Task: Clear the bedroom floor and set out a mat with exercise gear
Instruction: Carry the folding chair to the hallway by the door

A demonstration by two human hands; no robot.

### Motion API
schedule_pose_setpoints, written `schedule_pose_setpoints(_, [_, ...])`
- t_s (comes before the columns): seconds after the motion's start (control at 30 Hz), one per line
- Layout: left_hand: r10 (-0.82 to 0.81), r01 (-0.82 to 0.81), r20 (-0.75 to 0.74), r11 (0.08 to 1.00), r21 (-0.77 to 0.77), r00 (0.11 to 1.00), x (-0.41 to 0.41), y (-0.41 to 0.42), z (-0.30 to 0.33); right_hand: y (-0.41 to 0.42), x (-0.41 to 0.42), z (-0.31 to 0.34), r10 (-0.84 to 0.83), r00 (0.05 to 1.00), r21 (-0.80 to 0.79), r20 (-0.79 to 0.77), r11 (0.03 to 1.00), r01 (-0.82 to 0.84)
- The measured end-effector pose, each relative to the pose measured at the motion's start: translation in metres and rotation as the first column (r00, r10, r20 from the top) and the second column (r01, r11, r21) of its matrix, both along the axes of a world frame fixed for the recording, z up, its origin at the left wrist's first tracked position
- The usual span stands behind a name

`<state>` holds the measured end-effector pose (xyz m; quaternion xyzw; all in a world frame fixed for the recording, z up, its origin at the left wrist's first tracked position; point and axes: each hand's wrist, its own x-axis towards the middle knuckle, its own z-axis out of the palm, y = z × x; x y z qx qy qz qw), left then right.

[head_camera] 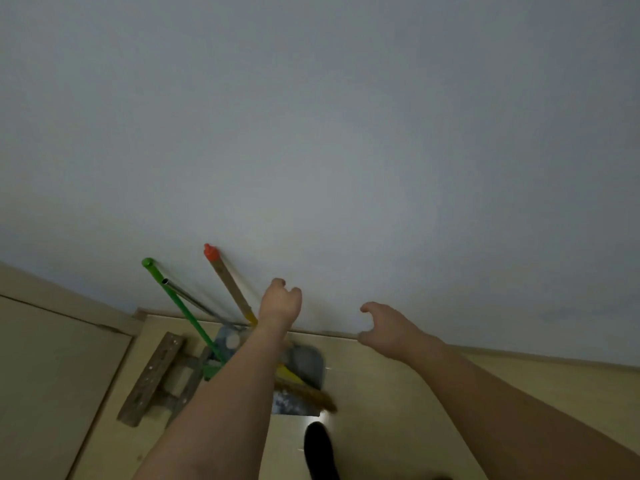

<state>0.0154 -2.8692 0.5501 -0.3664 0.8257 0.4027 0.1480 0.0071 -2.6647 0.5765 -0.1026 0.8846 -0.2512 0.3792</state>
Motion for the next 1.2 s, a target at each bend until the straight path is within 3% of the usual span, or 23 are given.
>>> schedule_pose_setpoints(0.1, [-0.339,0.342,0.046,0.935,-0.099,0.94,0.01,0.077,0.01,0.071,0.006,0.013,-0.053,0.998,0.014,-0.041,0.998,0.054])
schedule_pose_setpoints(0.2, [-0.596,0.61,0.131,0.769,-0.192,0.793,0.014,0.171,0.012,0.163,0.018,0.02,-0.147,0.987,0.013,-0.059,0.989,0.148])
schedule_pose_setpoints(0.43, [-0.902,0.9,0.168,0.348,-0.261,0.397,-0.007,0.412,0.023,0.382,0.065,0.025,-0.463,0.882,0.01,-0.086,0.885,0.466])
schedule_pose_setpoints(0.67, [-0.989,0.961,0.148,-0.052,-0.272,-0.012,-0.019,0.651,0.033,0.577,0.115,0.014,-0.778,0.626,-0.004,-0.051,0.627,0.779])
schedule_pose_setpoints(0.83, [-0.964,0.94,0.152,-0.25,-0.233,-0.219,-0.029,0.811,0.011,0.717,0.126,-0.005,-0.881,0.473,0.028,-0.017,0.472,0.881])
schedule_pose_setpoints(1.03, [-0.926,0.907,0.162,-0.37,-0.203,-0.342,-0.068,0.981,-0.01,0.88,0.108,-0.004,-0.932,0.36,0.106,-0.041,0.354,0.929])
schedule_pose_setpoints(1.2, [-0.893,0.87,0.146,-0.448,-0.207,-0.425,-0.087,1.139,0.009,1.018,0.104,0.027,-0.965,0.234,0.139,-0.116,0.218,0.966])
